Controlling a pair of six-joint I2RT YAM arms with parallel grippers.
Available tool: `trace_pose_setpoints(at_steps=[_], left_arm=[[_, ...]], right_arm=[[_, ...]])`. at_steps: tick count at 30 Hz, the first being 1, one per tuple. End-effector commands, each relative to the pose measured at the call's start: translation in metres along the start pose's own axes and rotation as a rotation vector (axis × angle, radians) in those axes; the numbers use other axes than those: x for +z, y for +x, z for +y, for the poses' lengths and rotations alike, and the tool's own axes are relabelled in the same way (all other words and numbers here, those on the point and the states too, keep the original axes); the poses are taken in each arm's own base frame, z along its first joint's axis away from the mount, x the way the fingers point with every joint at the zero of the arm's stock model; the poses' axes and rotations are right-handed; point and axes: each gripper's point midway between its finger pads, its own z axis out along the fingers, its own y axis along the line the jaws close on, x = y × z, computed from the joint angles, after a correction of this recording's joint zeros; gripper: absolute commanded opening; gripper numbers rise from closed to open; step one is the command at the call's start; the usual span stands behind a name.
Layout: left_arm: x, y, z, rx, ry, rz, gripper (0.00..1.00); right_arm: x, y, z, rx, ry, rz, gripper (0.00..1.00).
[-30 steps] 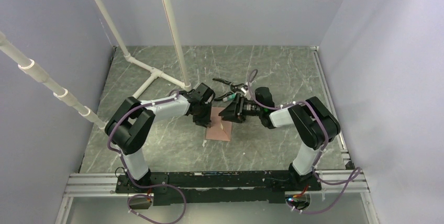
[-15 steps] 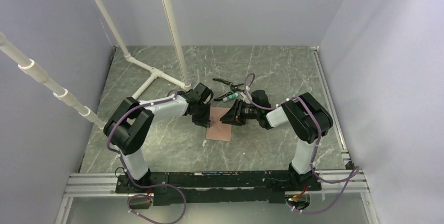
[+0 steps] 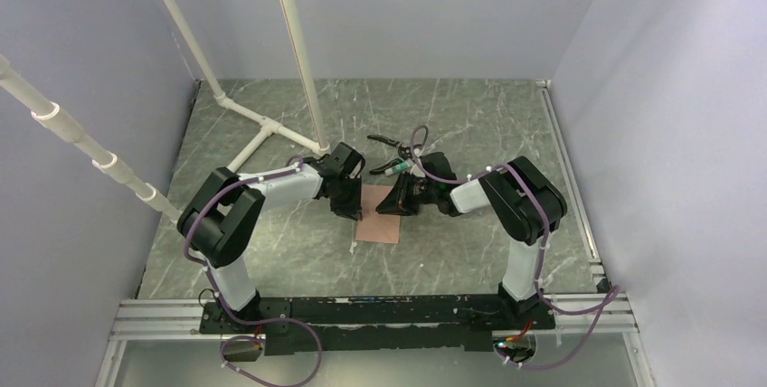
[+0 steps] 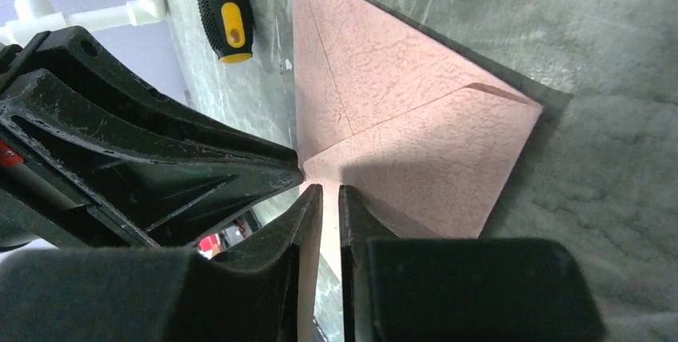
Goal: Place the letter into the envelope and seal it
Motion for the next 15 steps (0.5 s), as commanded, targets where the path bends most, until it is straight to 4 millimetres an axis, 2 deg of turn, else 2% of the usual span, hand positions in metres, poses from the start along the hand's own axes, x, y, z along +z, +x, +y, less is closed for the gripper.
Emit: trace_pose_setpoints(at_steps=[1, 10, 15], left_arm=[[0.02, 0.022, 0.004, -0.003, 0.016, 0.063, 0.18], [0.021, 0.024, 0.006, 0.011, 0.014, 0.076, 0.17], [0.021, 0.024, 0.008, 0.015, 0.008, 0.079, 0.16]], right_arm=[[0.009, -0.001, -0.007, 0.007, 0.007, -0.007, 0.17], [0.022, 0.004, -0.003, 0.054, -0.042, 0.008, 0.14], [0.024, 0.004, -0.012, 0.087, 0.003, -0.01, 0.13]])
